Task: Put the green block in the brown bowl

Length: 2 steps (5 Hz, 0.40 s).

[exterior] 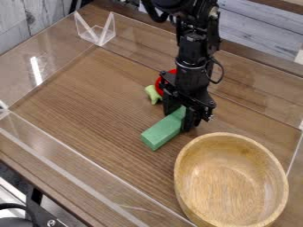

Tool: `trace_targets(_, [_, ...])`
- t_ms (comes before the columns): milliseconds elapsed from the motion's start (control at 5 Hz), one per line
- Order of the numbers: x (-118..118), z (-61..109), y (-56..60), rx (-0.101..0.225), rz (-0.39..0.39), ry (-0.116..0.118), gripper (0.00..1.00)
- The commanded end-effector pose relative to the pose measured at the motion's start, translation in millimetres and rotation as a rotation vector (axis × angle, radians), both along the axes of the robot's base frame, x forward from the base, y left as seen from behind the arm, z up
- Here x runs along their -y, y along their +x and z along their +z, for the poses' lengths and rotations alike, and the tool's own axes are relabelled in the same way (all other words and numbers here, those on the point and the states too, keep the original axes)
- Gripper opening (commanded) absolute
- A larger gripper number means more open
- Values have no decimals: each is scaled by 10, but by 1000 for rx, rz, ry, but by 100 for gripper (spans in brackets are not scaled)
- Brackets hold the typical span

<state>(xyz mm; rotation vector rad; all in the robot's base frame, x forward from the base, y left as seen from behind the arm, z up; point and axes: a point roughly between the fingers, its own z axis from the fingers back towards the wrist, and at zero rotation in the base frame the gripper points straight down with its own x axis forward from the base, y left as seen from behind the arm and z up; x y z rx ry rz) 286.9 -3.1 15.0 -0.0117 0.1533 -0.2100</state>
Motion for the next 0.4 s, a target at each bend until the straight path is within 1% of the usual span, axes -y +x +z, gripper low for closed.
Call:
trace_targets(0, [-113,268,48,27,10,18,0])
trace_targets(200, [-11,451,28,47,47,41,0])
